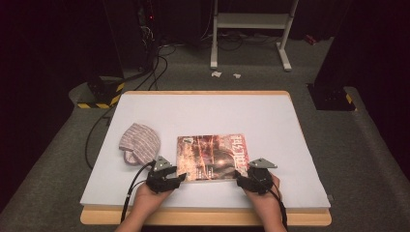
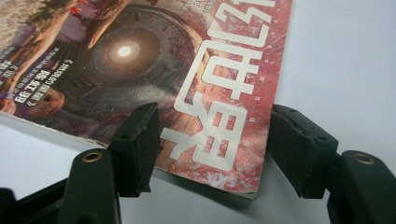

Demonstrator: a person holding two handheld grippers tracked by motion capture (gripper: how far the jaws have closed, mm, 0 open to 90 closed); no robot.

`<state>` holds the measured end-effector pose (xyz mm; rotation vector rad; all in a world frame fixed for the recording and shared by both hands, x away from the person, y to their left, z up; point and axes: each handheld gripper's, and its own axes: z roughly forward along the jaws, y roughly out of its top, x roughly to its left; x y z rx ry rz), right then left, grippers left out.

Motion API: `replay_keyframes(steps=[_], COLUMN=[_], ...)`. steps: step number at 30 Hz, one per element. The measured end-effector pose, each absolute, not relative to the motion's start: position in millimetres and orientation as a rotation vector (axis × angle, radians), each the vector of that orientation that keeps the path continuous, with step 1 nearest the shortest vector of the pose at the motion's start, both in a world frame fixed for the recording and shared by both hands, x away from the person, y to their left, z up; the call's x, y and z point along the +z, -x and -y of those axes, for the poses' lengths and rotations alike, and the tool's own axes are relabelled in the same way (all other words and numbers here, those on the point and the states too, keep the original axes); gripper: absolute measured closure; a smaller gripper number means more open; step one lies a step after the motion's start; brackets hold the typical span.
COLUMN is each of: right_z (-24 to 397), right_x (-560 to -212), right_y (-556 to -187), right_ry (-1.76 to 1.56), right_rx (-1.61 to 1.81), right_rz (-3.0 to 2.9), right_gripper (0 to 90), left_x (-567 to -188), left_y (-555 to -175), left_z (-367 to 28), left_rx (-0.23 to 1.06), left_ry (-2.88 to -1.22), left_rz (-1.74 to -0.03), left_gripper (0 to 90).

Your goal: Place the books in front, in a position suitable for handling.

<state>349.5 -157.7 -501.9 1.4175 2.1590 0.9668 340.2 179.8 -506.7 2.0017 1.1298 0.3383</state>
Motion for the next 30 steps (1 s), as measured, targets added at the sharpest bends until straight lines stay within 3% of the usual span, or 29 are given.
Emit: replay_keyframes(steps=[30], right_z=[162], right_x=[-504], right_y=[-346], right_ry=[-1.365], right_rx=[0.914], right_rz=[-2.182], right_gripper=[21.5], left_x=[-505], left_y=[-321], left_z=[-167], left_rx=[0.433], left_ry=[-2.054], left_rz=[-1.045], left_gripper=[52.0])
